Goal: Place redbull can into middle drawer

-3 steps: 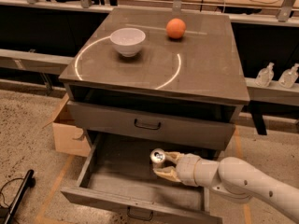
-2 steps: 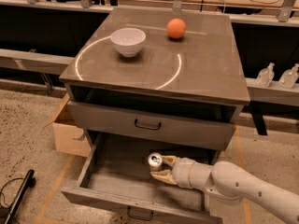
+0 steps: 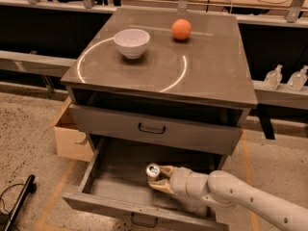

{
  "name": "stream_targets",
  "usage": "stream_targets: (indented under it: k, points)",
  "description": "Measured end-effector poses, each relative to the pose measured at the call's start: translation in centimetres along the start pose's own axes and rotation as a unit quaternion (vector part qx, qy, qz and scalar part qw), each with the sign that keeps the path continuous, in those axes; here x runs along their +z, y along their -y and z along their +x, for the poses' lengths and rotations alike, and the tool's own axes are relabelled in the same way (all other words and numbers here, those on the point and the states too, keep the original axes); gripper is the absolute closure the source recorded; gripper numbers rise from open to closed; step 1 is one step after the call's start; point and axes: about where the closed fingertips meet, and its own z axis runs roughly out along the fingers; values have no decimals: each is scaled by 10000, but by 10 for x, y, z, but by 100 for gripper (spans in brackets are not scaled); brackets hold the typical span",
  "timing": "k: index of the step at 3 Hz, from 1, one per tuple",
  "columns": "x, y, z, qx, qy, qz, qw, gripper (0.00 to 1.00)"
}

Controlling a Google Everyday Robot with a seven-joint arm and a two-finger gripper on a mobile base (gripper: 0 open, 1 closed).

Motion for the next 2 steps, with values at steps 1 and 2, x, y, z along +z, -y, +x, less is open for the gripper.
stream_targets:
  k: [1, 2]
  points:
    - [16, 0, 15, 45, 4, -72, 10000, 100]
    - [26, 0, 25, 91, -7, -145, 9999, 100]
